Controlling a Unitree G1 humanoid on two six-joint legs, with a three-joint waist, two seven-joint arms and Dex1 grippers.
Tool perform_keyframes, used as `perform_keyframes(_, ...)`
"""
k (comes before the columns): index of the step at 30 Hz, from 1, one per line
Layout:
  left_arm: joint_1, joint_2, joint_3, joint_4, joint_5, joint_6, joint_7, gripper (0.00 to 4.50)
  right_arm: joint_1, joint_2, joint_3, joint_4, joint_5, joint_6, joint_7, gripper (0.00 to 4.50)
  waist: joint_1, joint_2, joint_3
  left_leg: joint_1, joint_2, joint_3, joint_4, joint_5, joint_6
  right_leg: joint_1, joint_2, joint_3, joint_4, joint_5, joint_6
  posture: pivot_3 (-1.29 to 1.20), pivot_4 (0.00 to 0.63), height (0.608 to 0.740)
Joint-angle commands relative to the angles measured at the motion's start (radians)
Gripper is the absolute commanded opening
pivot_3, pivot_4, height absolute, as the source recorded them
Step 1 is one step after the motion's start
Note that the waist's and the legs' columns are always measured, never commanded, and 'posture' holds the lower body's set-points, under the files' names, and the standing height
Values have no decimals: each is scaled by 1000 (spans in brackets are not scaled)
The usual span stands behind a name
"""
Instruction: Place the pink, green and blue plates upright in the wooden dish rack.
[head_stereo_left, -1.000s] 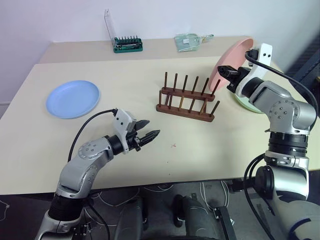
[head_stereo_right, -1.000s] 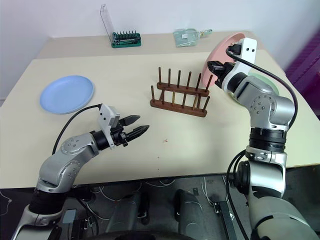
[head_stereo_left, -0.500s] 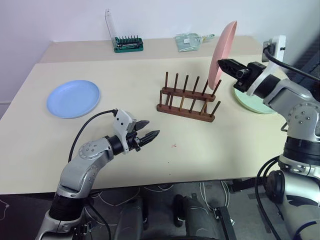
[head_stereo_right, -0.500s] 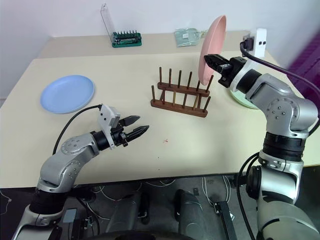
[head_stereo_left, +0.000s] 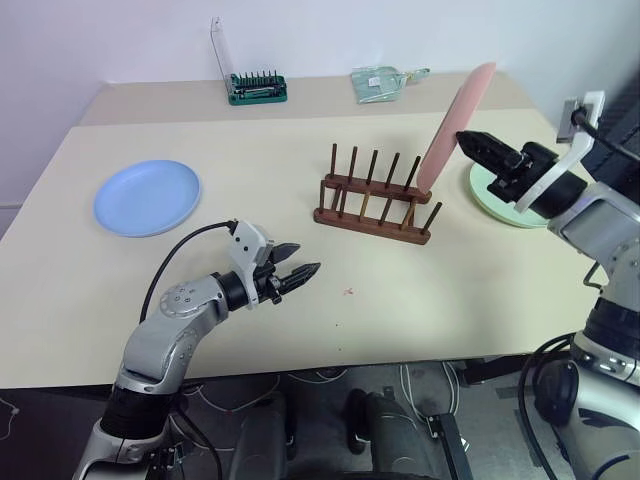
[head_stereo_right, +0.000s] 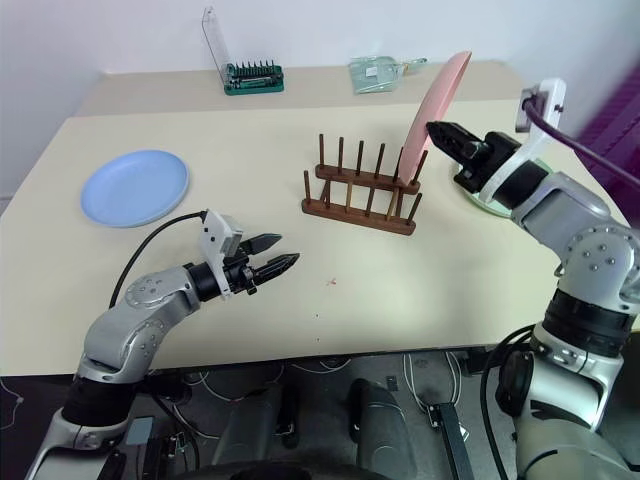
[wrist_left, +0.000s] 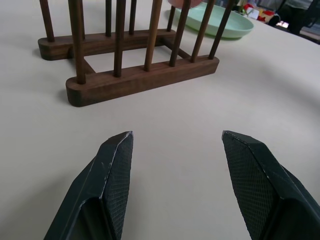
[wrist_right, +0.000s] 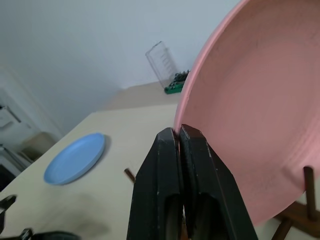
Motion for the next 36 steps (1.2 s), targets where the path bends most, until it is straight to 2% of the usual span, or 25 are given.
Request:
perform_keyframes(1,-13,1,-3,-14,1,-20,-11,2901,47,-16,-19,-64,40,-15,25,29,0,0,0,0,0,0,0,0,0,0,0,0,0,0,0,0,150,730)
perform_keyframes(11,-12,4,5,-11,3,-18,-15,2901,164,-35,24,-41,-9,-69,80,29,-1,0,0,0,0,0,-1,0,0,0,0,0,-1,0,0,0,150,730)
perform_keyframes(14,-12,4,5,-12,3,-18,-13,2901,177,-45,43,-38,-34,-94,104,942,0,0,0,0,0,0,-1,0,0,0,0,0,-2,0,0,0,150,730)
perform_keyframes(17,-13,3,4,-12,4,-19,-13,2901,163,-51,42,-37,-78,-162,105,2541,-1,0,0,0,0,0,-1,0,0,0,0,0,-2,0,0,0,150,730)
perform_keyframes(18,-13,3,4,-11,5,-18,-13,2901,153,-58,27,-31,-94,-201,110,2941,0,0,0,0,0,0,-1,0,0,0,0,0,-3,0,0,0,150,730)
perform_keyframes(20,-14,3,4,-9,4,-18,-14,2901,143,-78,-3,-13,-106,-252,132,2941,0,0,0,0,-1,0,-3,0,0,0,0,0,-4,0,0,0,150,730)
perform_keyframes(25,-20,1,1,-2,5,-20,-18,2901,184,-207,-84,65,-107,-299,260,2941,4,0,0,0,-2,0,-7,0,0,2,0,0,-9,0,0,0,150,730)
perform_keyframes(27,-26,-1,-2,5,7,-23,-20,2901,214,-265,-73,132,-163,-338,314,2941,2,0,0,1,-2,0,-7,-1,2,3,1,0,-11,0,1,0,150,730)
perform_keyframes(29,-31,-2,-5,11,9,-24,-23,2901,240,-323,-2,208,-282,-421,354,2941,2,0,0,2,-2,1,-7,-1,2,4,1,0,-11,0,1,0,150,730)
perform_keyframes(32,-40,-2,-11,19,10,-26,-32,2901,230,-379,160,352,-507,-579,357,3849,-3,0,0,4,-2,1,-7,-1,2,6,0,0,-11,0,2,0,150,730)
perform_keyframes(33,-44,-1,-13,24,10,-27,-37,2901,215,-390,220,402,-588,-645,352,4319,-3,0,0,5,-3,1,-7,-1,2,6,0,0,-11,1,2,0,150,730)
perform_keyframes(34,-47,0,-15,27,10,-27,-40,2901,203,-396,259,439,-641,-693,353,4470,-5,0,0,5,-3,1,-7,-1,2,6,1,0,-11,1,2,0,150,730)
perform_keyframes(36,-52,7,-22,30,14,-28,-52,2901,167,-405,359,537,-776,-817,345,4470,-7,0,0,6,-3,1,-6,-1,2,5,1,0,-10,1,1,0,150,730)
